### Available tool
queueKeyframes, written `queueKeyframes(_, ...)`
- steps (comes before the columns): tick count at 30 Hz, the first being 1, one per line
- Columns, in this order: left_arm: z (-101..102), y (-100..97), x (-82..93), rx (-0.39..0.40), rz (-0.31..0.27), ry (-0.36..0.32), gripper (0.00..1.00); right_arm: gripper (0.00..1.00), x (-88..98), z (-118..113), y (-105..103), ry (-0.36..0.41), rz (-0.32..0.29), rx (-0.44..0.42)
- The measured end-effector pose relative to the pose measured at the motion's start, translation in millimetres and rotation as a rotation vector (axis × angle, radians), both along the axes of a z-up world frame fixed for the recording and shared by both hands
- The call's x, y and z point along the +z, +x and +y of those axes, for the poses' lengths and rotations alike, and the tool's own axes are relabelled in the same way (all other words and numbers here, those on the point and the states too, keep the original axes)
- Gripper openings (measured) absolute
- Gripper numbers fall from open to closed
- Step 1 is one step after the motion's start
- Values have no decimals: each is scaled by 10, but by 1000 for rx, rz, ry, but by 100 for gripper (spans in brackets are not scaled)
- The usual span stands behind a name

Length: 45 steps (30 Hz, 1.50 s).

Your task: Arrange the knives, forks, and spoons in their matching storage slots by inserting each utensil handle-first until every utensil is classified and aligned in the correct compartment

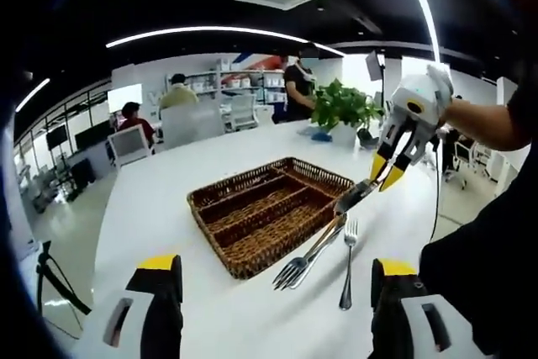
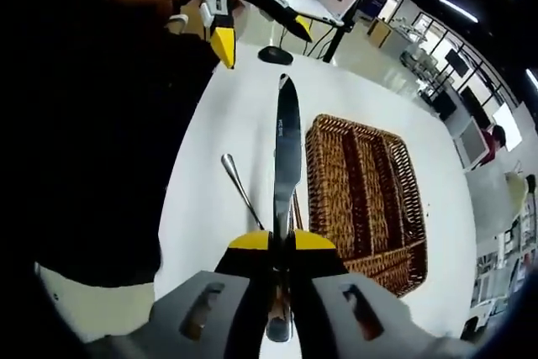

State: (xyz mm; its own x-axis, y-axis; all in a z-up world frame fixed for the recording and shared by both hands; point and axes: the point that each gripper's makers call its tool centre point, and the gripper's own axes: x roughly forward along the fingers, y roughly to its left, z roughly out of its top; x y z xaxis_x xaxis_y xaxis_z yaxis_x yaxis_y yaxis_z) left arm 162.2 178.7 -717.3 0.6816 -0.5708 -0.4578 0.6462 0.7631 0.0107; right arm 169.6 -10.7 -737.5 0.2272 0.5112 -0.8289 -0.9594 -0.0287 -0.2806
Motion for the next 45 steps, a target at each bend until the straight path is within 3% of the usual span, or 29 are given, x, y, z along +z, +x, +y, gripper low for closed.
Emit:
queueKeyframes(5, 48, -7, 80, 1, -8, -35, 100, 3, 69, 24, 38, -9, -8, 2)
queueKeyframes(10, 117, 38, 147, 4, -46, -22, 100, 3, 105, 18, 89, -28, -7, -21)
queueKeyframes(15, 77, 39, 253, -5, -80, -55, 100, 3, 100, 6, 98, -34, -9, -23)
queueKeyframes(18, 38, 36, 307, -9, -110, -38, 100, 3, 95, -9, 103, -42, -11, -23)
queueKeyframes(45, 25, 35, 316, -17, -121, -19, 100, 3, 150, 89, 324, -62, -9, -36)
